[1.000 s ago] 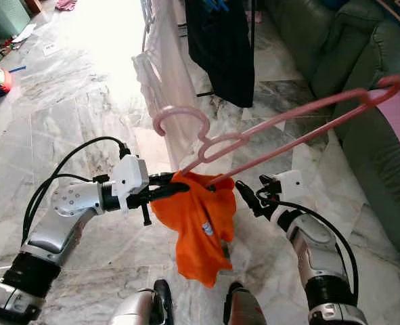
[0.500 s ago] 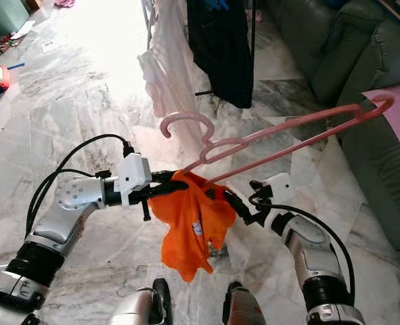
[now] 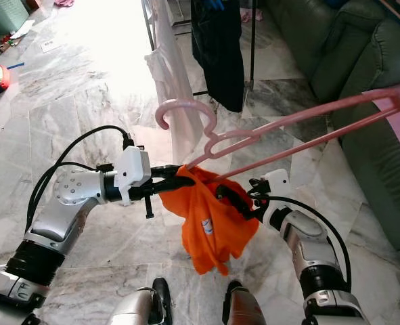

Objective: Hang hanger

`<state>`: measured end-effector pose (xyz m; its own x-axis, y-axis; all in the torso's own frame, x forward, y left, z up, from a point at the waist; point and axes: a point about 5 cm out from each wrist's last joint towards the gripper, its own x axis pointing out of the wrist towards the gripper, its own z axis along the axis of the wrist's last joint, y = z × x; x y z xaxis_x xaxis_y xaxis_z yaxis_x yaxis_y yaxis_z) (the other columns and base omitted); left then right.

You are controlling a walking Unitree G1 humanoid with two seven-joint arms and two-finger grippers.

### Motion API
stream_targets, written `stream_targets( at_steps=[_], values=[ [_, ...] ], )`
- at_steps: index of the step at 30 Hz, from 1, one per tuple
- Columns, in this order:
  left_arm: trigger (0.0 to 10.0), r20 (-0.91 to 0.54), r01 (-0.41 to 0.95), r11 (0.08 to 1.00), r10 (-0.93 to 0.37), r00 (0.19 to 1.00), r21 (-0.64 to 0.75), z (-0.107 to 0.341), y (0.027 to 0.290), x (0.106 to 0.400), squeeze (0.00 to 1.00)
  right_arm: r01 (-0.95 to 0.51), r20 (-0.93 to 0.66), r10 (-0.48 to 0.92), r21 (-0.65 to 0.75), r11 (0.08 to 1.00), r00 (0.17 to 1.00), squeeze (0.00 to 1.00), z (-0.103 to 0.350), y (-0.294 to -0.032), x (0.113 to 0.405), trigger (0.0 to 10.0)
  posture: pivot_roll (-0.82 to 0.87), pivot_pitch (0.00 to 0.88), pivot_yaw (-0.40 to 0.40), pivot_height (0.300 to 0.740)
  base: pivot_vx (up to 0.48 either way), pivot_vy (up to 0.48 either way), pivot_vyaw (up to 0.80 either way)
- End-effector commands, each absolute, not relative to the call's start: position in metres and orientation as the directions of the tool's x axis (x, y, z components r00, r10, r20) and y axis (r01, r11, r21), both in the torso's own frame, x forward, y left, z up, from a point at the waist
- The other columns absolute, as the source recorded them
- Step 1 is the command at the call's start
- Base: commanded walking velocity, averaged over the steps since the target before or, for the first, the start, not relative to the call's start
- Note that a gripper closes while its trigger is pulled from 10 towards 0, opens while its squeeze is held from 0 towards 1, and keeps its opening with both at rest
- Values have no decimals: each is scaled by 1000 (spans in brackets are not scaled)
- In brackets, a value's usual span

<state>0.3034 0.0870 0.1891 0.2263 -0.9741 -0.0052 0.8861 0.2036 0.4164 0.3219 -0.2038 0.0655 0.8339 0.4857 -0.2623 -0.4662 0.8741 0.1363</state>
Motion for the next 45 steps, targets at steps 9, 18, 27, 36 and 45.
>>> stream_targets(
  at_steps=[9,18,27,36,45],
  values=[
    [0,0,876,214,-972,237,432,198,98,302,0,-330,-318,372,180,927,872,0,49,-222,314,0,-40,297,74,740,0,0,0],
    [0,-26,872,220,-966,257,437,194,102,306,0,-255,-292,301,185,949,908,0,53,-239,312,0,-47,295,78,740,0,0,0],
    [0,-60,856,278,-940,336,436,172,117,311,0,-251,-233,298,213,944,925,0,64,-254,309,0,-60,293,84,740,0,0,0],
    [0,-72,834,341,-910,409,434,152,133,313,0,-223,-207,267,213,951,941,0,74,-267,309,0,-70,295,90,740,0,0,0],
    [0,-27,827,335,-921,388,451,161,125,317,0,-292,-196,337,227,929,921,1000,70,-253,307,10000,-66,291,89,740,0,0,0]
  ],
)
